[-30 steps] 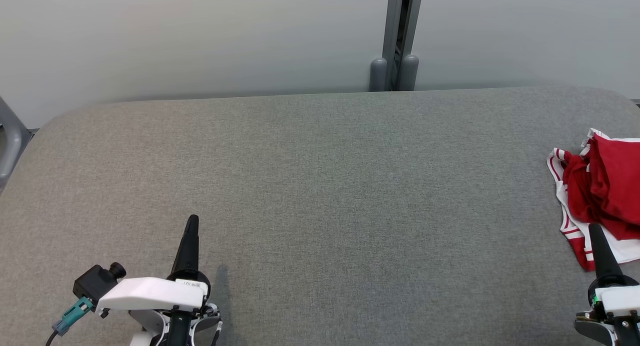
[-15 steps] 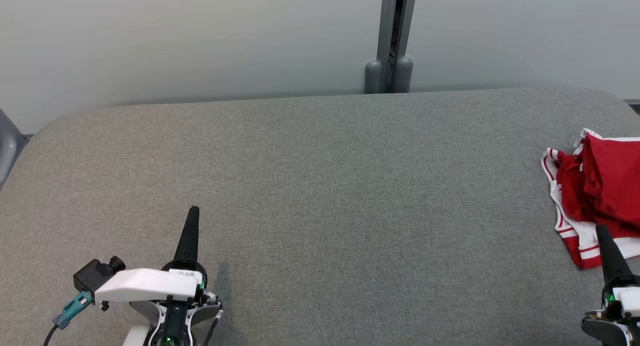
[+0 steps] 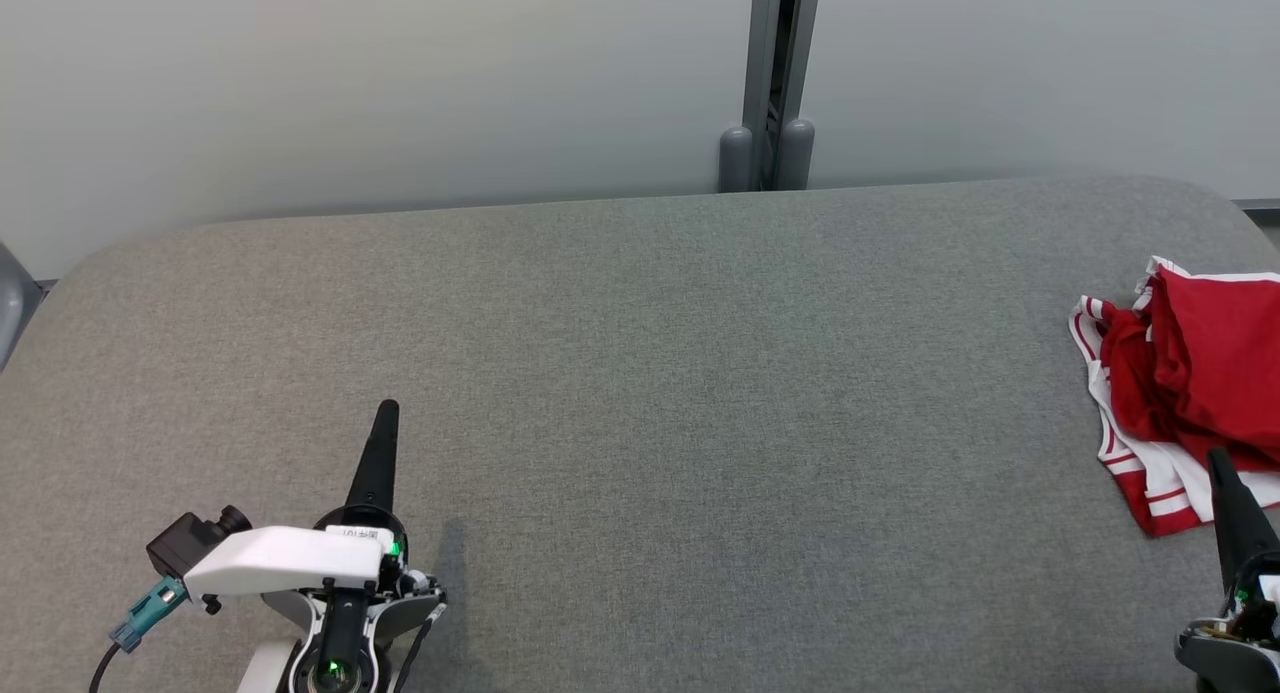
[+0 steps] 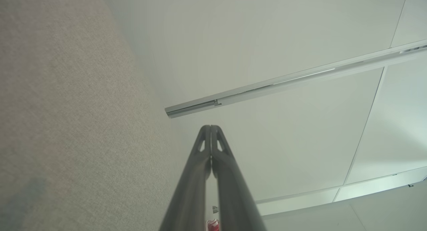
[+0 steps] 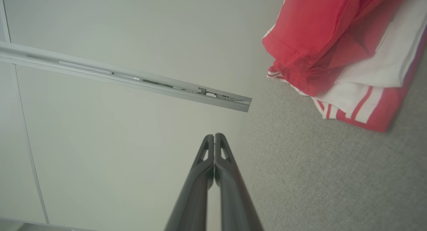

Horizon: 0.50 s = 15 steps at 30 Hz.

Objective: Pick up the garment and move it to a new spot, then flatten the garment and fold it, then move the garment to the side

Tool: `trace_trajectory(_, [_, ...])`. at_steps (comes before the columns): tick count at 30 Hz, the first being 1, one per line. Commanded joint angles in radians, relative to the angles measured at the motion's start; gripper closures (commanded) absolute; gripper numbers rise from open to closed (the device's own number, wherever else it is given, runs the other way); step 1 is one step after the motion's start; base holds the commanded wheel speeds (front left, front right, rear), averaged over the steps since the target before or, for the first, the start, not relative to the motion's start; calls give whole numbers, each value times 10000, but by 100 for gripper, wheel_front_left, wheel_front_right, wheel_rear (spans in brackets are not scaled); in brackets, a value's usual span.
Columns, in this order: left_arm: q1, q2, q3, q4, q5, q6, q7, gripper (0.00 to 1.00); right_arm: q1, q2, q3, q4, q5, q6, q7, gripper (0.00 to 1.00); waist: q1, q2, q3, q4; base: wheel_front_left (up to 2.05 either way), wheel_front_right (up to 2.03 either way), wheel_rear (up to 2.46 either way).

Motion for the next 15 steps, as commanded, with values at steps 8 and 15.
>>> trace_trajectory(8, [-311, 58, -16, 51, -652, -130, 99, 100, -147, -104, -211, -2, 737, -2, 309, 100, 0, -1, -39, -65, 0, 0, 0])
trace_trajectory(15, [-359, 61, -28, 105, -1109, -179, 192, 100, -140, -109, -350, 20, 1274, -2, 486, 100, 0, -1, -75, -126, 0, 0, 0])
